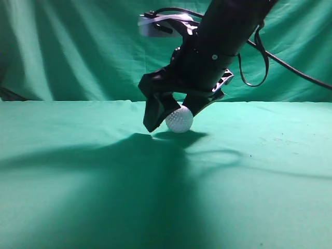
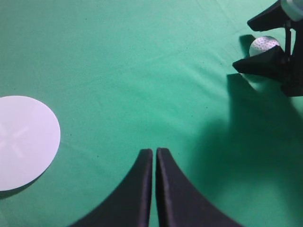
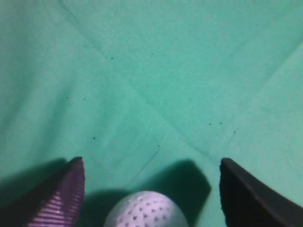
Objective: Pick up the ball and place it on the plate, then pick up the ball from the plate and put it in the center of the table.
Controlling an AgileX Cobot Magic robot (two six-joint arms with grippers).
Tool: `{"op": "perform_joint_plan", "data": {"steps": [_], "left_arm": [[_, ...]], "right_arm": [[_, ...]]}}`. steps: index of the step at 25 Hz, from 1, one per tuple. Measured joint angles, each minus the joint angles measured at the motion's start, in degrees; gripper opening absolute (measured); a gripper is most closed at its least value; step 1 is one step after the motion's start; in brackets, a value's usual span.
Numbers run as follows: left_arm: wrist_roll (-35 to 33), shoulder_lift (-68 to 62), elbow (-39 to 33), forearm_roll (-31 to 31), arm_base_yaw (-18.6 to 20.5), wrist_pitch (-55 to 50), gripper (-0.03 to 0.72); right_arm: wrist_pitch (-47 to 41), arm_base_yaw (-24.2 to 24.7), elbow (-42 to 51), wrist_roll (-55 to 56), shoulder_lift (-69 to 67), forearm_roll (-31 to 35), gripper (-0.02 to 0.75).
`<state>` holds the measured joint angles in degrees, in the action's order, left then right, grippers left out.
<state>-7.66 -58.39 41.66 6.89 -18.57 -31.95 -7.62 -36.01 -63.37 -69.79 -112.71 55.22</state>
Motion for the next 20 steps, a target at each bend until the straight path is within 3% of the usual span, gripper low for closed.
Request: {"op": "perform_joint_plan", "data": {"steps": [6, 13, 17, 19, 20], "left_arm": [[0.0, 1.1, 0.0, 0.0, 0.0, 0.0, 0.0], [0.0, 6.8, -0.3, 0.3, 0.0, 0.2, 0.0], [0.0, 14.9, -3.6, 0.8, 0.0, 0.5, 0.0], [0.2, 19.5, -6.2, 1.1, 0.0, 0.4, 0.0], [0.6, 21.9, -7.3, 1.1, 0.0, 0.4, 0.0]], "right_arm": [[0.0, 0.0, -0.9, 0.0, 3.3, 0.0, 0.531], [-4.5, 0.0, -1.1, 3.0, 19.7, 0.1, 0.531], [-12.4, 0.0, -1.2, 10.1, 30.2, -6.1, 0.273], [-18.0, 0.0, -1.2, 17.6, 34.8, -14.6, 0.116], [-20.3, 0.0, -1.2, 22.0, 36.5, -19.2, 0.074]]}}
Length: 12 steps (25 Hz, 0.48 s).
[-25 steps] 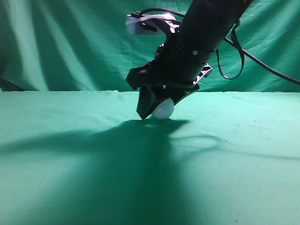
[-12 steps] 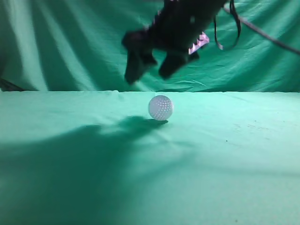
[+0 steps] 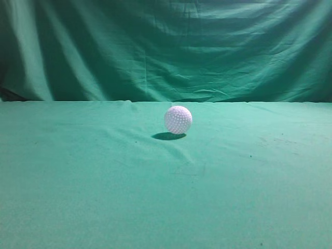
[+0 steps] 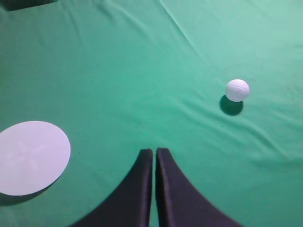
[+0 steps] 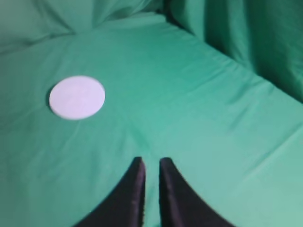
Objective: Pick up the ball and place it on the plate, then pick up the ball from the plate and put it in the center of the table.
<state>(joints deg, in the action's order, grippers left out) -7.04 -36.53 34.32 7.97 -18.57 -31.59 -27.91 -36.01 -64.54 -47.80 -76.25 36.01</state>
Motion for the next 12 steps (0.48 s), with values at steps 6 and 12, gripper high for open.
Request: {"op": "perform_joint_plan", "data": {"steps": [6, 12], "left_arm": [[2.4, 12.3, -7.2, 0.0, 0.0, -0.2, 0.0], [5.5, 21.6, -12.8, -0.1, 0.0, 1.6, 0.0]], "right_arm": [[-16.9, 0.0, 0.0, 33.5, 9.8, -30.8, 0.0], [-24.4, 0.0, 3.6, 45.6, 21.6, -39.6, 0.0]]}}
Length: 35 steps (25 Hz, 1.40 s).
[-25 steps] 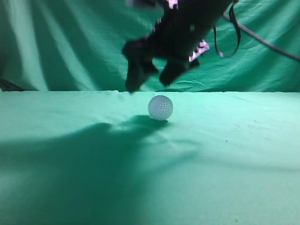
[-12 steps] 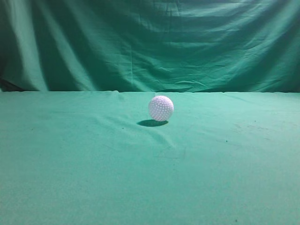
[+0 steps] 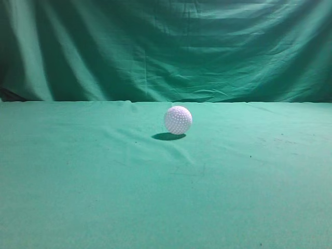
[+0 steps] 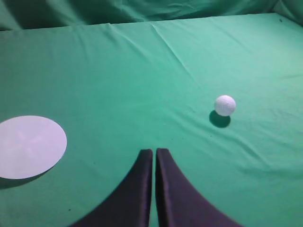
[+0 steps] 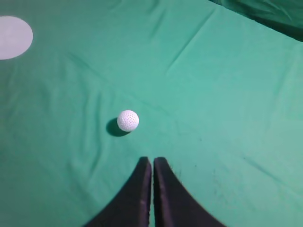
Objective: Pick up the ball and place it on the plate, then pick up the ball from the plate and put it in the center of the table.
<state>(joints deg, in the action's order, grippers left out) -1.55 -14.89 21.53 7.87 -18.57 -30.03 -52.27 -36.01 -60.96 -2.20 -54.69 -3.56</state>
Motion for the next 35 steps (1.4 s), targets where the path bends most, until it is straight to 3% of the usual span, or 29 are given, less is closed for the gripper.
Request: {"op": "perform_joint_plan", "data": {"steps": [8, 17, 35], "left_arm": [[8.1, 2.8, -5.4, -0.4, 0.0, 3.3, 0.0], [9.0, 2.8, -9.2, -6.4, 0.0, 7.9, 0.0], [9.1, 2.8, -9.6, -7.4, 0.0, 8.1, 0.0]], "right_arm": [[5.7, 0.0, 19.5, 3.5, 22.6, 0.5, 0.0], [15.4, 0.0, 38.9, 5.5, 44.1, 1.0, 0.0], [16.9, 0.0, 41.1, 5.7, 46.2, 3.2, 0.0]]}}
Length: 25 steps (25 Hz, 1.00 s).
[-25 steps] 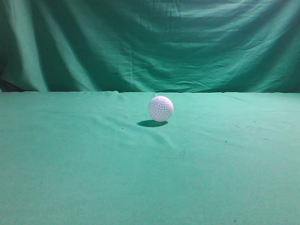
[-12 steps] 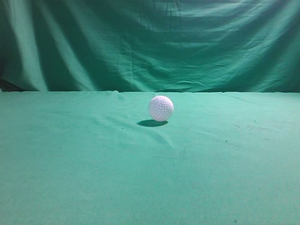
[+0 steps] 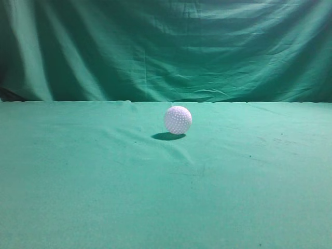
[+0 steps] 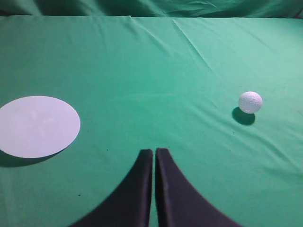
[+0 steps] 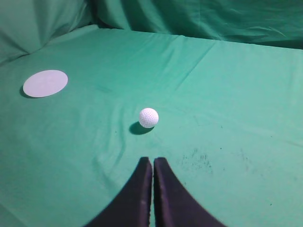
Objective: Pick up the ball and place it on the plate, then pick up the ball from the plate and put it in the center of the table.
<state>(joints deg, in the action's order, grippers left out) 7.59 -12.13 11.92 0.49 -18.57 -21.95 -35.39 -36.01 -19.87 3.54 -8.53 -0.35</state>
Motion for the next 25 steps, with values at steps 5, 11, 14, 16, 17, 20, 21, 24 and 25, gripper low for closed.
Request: {"op": "perform_joint_plan", "data": {"steps": [5, 11, 14, 16, 17, 20, 21, 24, 25], "left_arm": [[0.0, 0.0, 0.0, 0.0, 0.0, -0.1, 0.0], [0.1, 0.0, 0.0, 0.0, 0.0, -0.1, 0.0], [0.1, 0.0, 0.0, 0.0, 0.0, -0.1, 0.0], [0.1, 0.0, 0.0, 0.0, 0.0, -0.1, 0.0], [0.1, 0.0, 0.0, 0.0, 0.0, -0.1, 0.0], [0.1, 0.0, 0.0, 0.0, 0.0, -0.1, 0.0], [0.1, 0.0, 0.0, 0.0, 0.0, -0.1, 0.0], [0.1, 0.0, 0.0, 0.0, 0.0, -0.1, 0.0], [0.1, 0.0, 0.0, 0.0, 0.0, -0.1, 0.0]], "right_arm": [[0.0, 0.0, 0.1, 0.0, 0.0, -0.8, 0.0], [5.7, 11.9, 5.4, -0.3, 3.4, -1.4, 0.0], [7.9, 19.5, 10.1, -0.3, 6.6, 0.2, 0.0], [8.8, 23.7, 13.1, -0.3, 8.5, 0.9, 0.0], [9.5, 25.1, 14.2, -0.3, 8.9, 1.1, 0.0], [10.7, 28.0, 17.4, -0.3, 9.0, 1.5, 0.0], [11.2, 28.5, 18.4, -0.6, 9.0, 1.5, 0.0], [12.0, 28.9, 21.0, -1.4, 9.0, 1.5, 0.0], [12.0, 29.0, 21.3, -1.6, 9.0, 1.5, 0.0]]}}
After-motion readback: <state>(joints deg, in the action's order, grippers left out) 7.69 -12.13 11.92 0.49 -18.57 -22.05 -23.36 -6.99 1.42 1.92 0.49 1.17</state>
